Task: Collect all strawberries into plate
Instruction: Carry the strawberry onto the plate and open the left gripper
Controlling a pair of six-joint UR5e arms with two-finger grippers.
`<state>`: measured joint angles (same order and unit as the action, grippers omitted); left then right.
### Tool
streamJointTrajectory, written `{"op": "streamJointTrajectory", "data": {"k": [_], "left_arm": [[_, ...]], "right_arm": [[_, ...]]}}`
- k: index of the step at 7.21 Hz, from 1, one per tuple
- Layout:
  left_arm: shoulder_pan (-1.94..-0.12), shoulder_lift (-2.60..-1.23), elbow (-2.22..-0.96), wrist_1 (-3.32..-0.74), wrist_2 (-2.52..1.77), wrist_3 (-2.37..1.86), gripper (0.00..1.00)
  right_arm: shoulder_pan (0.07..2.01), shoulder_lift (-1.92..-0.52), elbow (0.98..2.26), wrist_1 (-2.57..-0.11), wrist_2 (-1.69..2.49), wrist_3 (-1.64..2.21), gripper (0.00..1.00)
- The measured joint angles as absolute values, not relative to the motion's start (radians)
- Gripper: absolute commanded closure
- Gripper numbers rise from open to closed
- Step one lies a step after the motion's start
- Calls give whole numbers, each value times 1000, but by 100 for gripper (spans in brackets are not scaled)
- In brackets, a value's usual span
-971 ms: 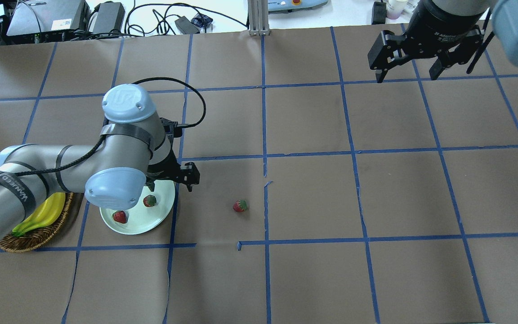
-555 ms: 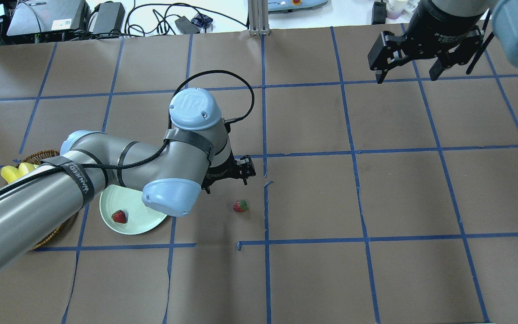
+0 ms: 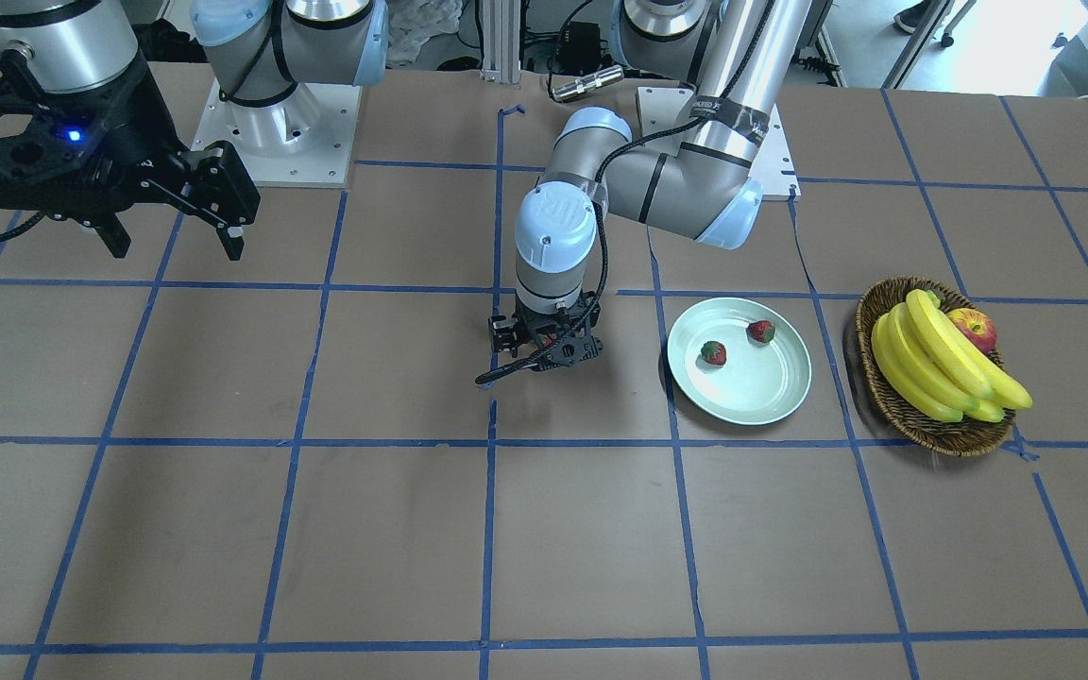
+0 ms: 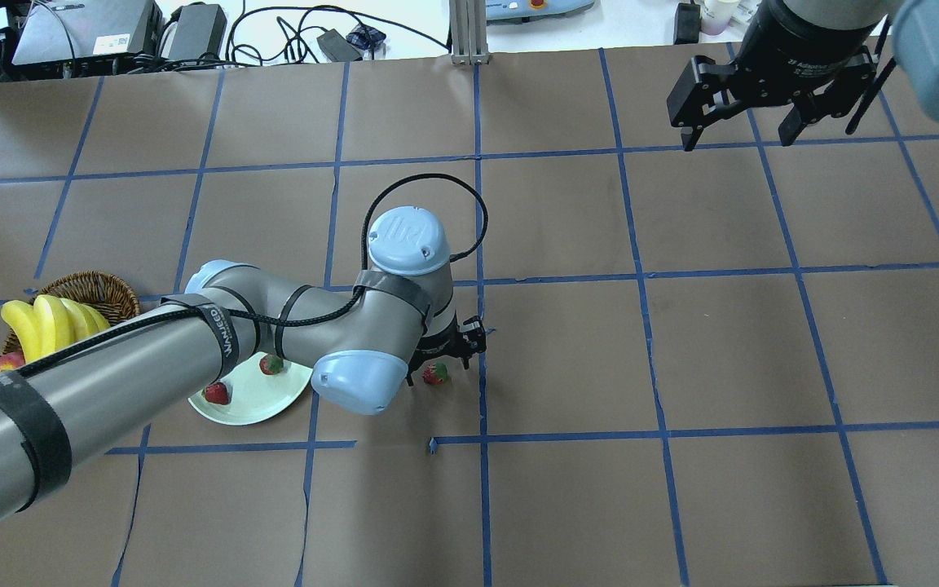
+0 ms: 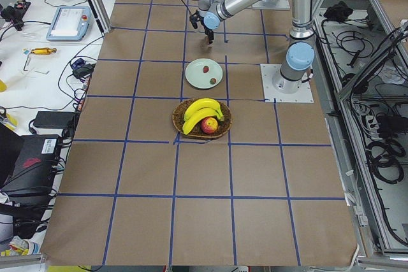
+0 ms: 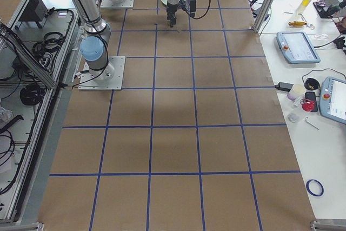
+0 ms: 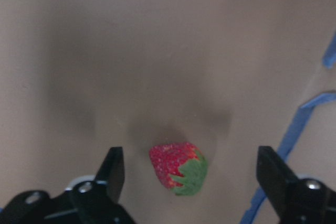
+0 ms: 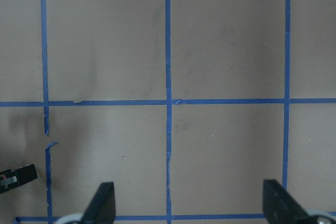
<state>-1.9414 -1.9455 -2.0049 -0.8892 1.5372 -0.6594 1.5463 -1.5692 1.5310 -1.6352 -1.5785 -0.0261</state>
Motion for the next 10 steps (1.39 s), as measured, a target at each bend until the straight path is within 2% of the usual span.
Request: {"op": "streamJointTrajectory", "data": {"k": [1, 2, 6, 10], "left_arm": [[-1943, -1947, -2008, -888, 1536, -657, 91], [-1944, -1942, -2008, -888, 1535, -650, 100], [-1912, -1893, -1985, -899, 1589, -546, 100], [-1606, -1783, -2046, -966, 1683, -156, 99]], "right_arm": [[1546, -1569, 1531, -1635, -1578, -26, 0], [1546, -1568, 1530, -1635, -1578, -26, 0], [1546, -1568, 1530, -1635, -1578, -26, 0], [1547, -1568, 1531, -1635, -1578, -25, 0]]}}
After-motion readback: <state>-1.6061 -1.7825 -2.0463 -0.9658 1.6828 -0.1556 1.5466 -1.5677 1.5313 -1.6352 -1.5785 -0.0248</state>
